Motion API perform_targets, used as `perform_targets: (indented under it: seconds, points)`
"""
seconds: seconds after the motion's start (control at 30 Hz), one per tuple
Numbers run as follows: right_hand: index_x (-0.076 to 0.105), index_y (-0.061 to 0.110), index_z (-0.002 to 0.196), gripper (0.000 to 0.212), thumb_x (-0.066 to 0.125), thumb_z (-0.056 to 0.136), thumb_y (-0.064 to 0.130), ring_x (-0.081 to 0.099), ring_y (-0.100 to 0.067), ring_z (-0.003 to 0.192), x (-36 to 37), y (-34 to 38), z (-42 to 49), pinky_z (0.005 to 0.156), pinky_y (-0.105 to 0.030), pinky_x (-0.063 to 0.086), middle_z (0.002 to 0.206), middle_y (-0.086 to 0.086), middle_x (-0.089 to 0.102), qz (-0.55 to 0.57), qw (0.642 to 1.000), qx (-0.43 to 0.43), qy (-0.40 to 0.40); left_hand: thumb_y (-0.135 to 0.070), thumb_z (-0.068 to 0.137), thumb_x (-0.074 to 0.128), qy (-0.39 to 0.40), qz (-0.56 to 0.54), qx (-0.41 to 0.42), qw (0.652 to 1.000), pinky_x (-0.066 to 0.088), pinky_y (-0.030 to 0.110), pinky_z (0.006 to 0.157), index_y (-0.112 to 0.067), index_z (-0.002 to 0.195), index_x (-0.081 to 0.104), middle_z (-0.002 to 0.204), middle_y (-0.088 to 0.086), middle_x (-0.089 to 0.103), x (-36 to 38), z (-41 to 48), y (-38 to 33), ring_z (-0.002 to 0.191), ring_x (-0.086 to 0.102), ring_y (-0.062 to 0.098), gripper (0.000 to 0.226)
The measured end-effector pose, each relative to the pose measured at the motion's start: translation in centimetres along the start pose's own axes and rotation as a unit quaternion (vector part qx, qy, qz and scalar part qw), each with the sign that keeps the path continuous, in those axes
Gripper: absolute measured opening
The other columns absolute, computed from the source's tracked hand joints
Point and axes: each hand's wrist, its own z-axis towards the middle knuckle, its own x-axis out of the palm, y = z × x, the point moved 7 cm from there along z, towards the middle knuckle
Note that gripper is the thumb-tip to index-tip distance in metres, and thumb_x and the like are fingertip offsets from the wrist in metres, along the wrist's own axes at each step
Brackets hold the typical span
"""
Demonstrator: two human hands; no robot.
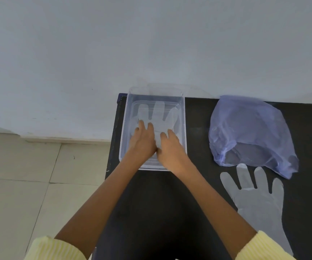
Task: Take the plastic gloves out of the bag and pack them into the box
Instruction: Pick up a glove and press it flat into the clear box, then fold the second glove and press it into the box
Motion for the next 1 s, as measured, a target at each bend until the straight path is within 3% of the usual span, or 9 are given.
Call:
perform_targets:
  seconds: [0.07,0.13,0.3,0.47,0.6,0.7,0.8,0.9,1.0]
  points:
    - [0.046,0.003,0.131,0.038,0.050,0.093,0.010,0.044,-0.028,0.128,-2.5,-0.5,-3.3,0.104,-0.032,0.040,0.141,-0.017,0.041,0.029,0.996,-0.039,-0.072,-0.013,0.093,0.052,-0.066,-0.054,0.046,0.995,0.045,0.032,0.096,-0.008,0.138,0.036,0.148,0.017,0.027,-1.7,-2.4,-2.6,0.122,0.049,0.030,0.048]
    - [0.053,-0.001,0.122,0.034,0.053,0.089,0.004,0.051,-0.030,0.120,-4.1,-2.9,-6.4,0.100,-0.034,0.042,0.130,-0.019,0.051,0.056,0.989,-0.024,-0.134,-0.011,0.093,0.050,-0.085,-0.109,0.101,0.985,0.044,0.031,0.094,-0.006,0.133,0.044,0.138,0.016,0.039,-1.9,-4.7,-5.7,0.115,0.052,0.028,0.041]
    - [0.061,-0.003,0.111,0.028,0.058,0.083,-0.003,0.061,-0.032,0.102,-4.9,-11.8,-13.0,0.089,-0.030,0.045,0.113,-0.021,0.062,0.068,0.974,0.106,-0.186,-0.006,0.087,0.055,0.000,-0.198,0.187,0.962,0.044,0.033,0.096,-0.003,0.124,0.054,0.126,0.017,0.048,2.4,-9.1,-13.3,0.104,0.058,0.031,0.038]
    - [0.056,0.000,0.119,0.032,0.054,0.086,0.000,0.051,-0.030,0.115,-4.9,-20.1,-19.1,0.097,-0.031,0.040,0.126,-0.018,0.052,0.084,0.955,0.205,-0.196,-0.011,0.088,0.058,0.084,-0.185,0.179,0.963,0.037,0.029,0.102,-0.006,0.128,0.052,0.131,0.015,0.045,8.2,-11.9,-16.9,0.119,0.050,0.028,0.041]
    - [0.052,0.000,0.123,0.033,0.053,0.090,0.006,0.049,-0.033,0.117,-4.6,-26.9,-22.7,0.099,-0.036,0.041,0.130,-0.019,0.048,0.117,0.933,0.285,-0.186,-0.021,0.090,0.057,0.155,-0.148,0.075,0.974,0.035,0.045,0.107,-0.016,0.137,0.040,0.141,0.011,0.031,12.6,-13.2,-17.4,0.132,0.030,0.028,0.050]
    - [0.052,0.000,0.124,0.034,0.054,0.093,0.011,0.053,-0.032,0.116,-4.4,-30.7,-23.5,0.101,-0.036,0.044,0.133,-0.020,0.047,0.124,0.923,0.327,-0.159,-0.025,0.089,0.057,0.177,-0.144,0.006,0.974,0.031,0.046,0.108,-0.018,0.140,0.032,0.143,0.010,0.024,15.1,-14.2,-17.8,0.133,0.024,0.029,0.057]
    - [0.051,0.002,0.125,0.035,0.055,0.092,0.013,0.053,-0.032,0.117,-4.3,-32.8,-23.0,0.103,-0.038,0.045,0.134,-0.018,0.046,0.123,0.931,0.317,-0.133,-0.024,0.087,0.059,0.160,-0.192,-0.067,0.966,0.028,0.045,0.110,-0.019,0.142,0.024,0.145,0.009,0.017,16.7,-15.4,-18.6,0.133,0.021,0.029,0.065]
    - [0.052,0.004,0.125,0.035,0.055,0.093,0.016,0.053,-0.029,0.118,-4.1,-33.2,-22.2,0.103,-0.034,0.043,0.133,-0.016,0.048,0.106,0.952,0.264,-0.113,-0.021,0.087,0.059,0.136,-0.323,-0.225,0.909,0.033,0.037,0.103,-0.018,0.144,0.018,0.144,0.008,0.014,18.4,-17.7,-18.4,0.127,0.026,0.030,0.070]
    - [0.054,0.004,0.123,0.033,0.057,0.091,0.012,0.055,-0.028,0.115,-2.6,-31.8,-21.2,0.101,-0.032,0.043,0.130,-0.014,0.051,0.137,0.975,0.171,-0.039,-0.022,0.084,0.062,0.112,-0.414,-0.339,0.838,0.041,0.037,0.099,-0.015,0.141,0.018,0.137,0.010,0.021,19.8,-19.0,-18.4,0.115,0.036,0.030,0.072]
